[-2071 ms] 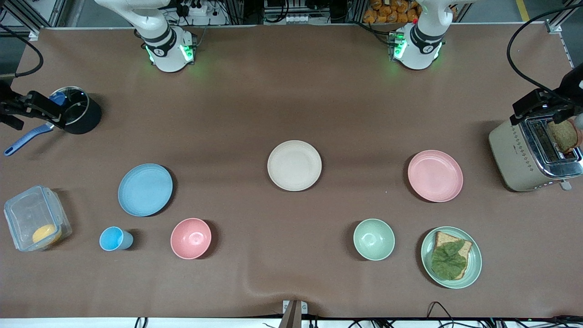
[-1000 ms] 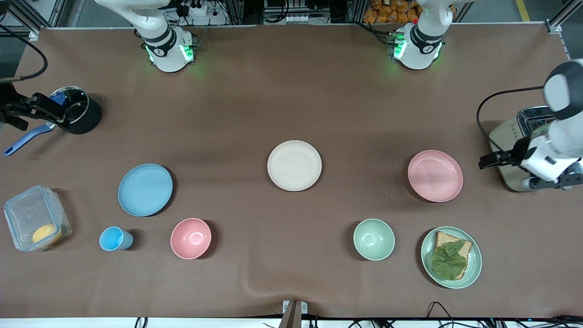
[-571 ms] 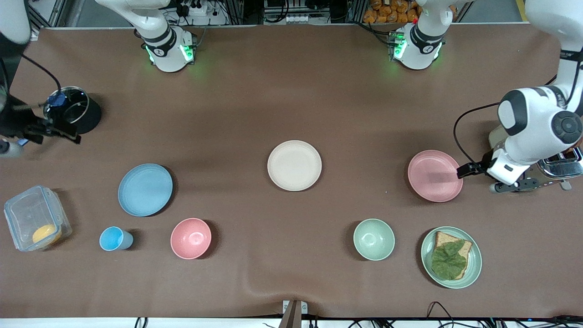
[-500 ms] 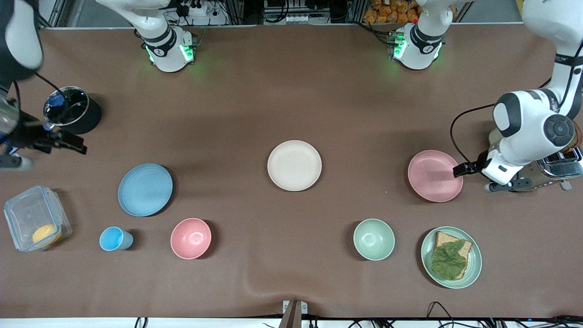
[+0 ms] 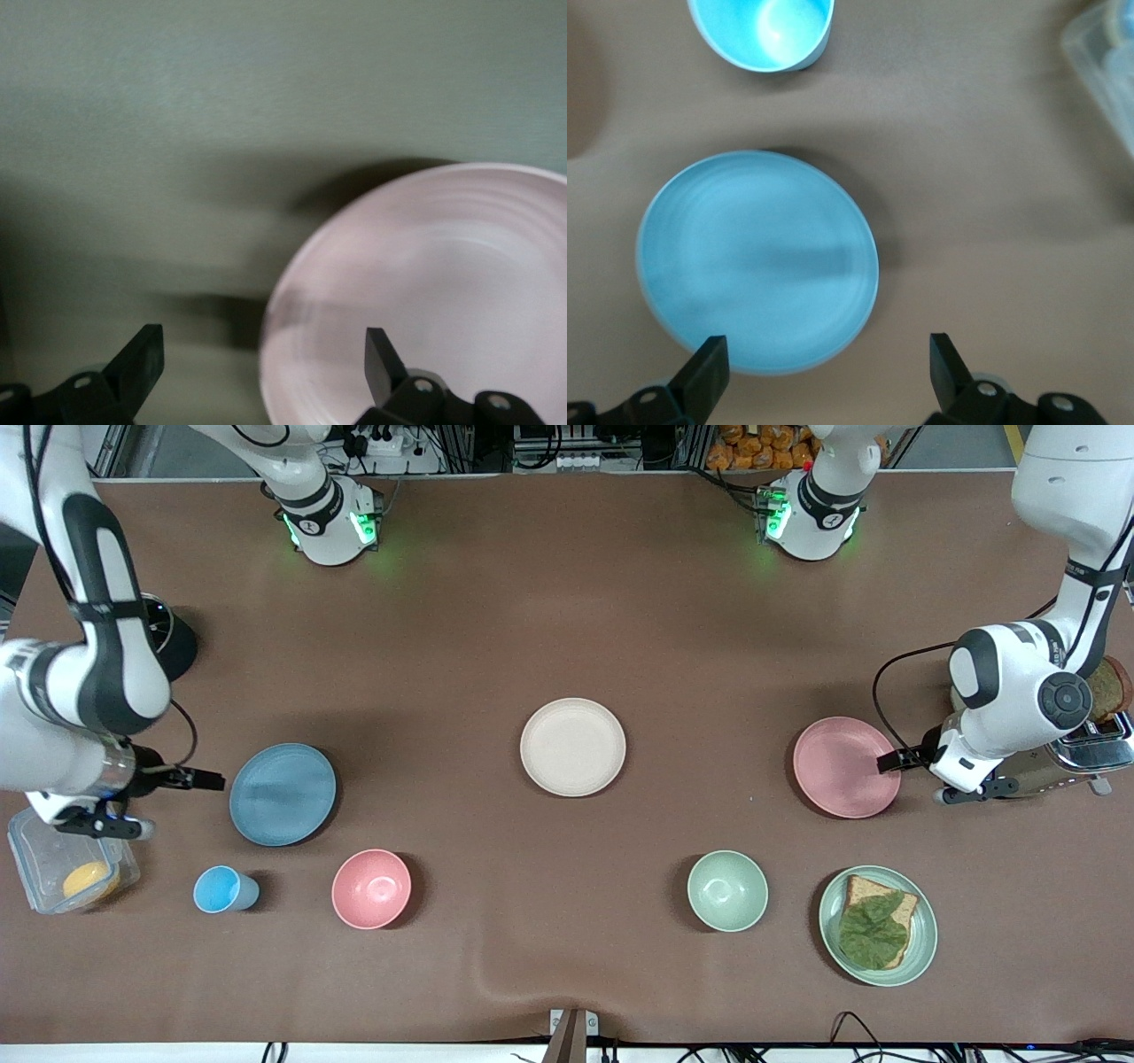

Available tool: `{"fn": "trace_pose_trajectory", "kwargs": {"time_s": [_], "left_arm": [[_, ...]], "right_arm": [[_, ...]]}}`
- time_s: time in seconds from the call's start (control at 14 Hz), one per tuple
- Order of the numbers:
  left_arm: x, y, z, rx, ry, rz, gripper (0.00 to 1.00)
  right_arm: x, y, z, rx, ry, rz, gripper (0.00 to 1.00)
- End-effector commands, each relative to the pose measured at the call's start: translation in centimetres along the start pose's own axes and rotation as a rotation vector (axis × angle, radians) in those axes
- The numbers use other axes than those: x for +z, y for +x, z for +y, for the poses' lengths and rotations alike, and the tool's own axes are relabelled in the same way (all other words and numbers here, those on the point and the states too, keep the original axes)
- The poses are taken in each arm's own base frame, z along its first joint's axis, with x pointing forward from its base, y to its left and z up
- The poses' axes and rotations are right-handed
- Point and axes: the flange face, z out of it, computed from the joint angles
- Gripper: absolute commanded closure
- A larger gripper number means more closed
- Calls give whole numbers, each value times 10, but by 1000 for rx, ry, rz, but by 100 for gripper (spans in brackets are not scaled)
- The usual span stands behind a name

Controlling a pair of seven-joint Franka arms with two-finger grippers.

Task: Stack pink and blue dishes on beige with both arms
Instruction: 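Reach the left gripper to the pink plate while the right gripper reaches the blue plate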

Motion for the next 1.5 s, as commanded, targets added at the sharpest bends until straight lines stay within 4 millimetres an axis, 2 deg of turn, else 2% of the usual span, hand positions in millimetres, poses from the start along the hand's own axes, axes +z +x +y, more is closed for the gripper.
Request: {"fn": "trace_pose_trajectory", "kwargs": {"time_s": [0.0,0.07,0.14,0.29,0.36,0.43,0.5,0.57,0.64,0.86,1.0,1.14,1.43], "left_arm": [[6,2,-3,25,5,9,0],[8,2,-3,23,5,7,3],[11,1,-3,23,5,1,15],[12,1,-2,27,5,-1,53],[12,1,0,30,4,-1,68],[12,1,2,33,4,-1,81],[14,0,1,32,3,-5,91],[14,0,2,33,3,-5,100],[14,0,3,35,3,-5,100],[1,3,4,38,4,15,100],[-20,6,4,40,6,45,100],[-53,8,11,53,8,84,100],[-146,20,61,111,-11,73,100]], "right_arm": [[42,16,10,3,1,-1,0],[57,18,11,2,1,-5,0],[73,20,13,3,2,-7,0],[89,22,26,-13,5,-3,0],[95,22,31,-17,6,-3,0],[104,22,32,-15,7,-6,0],[112,19,30,-18,6,-5,6],[118,16,29,-13,9,9,66],[121,14,28,-6,12,19,98],[121,14,27,-3,14,16,100],[117,12,25,-3,15,10,100],[110,10,22,-5,16,-1,100],[69,0,15,-15,19,-41,100]]}}
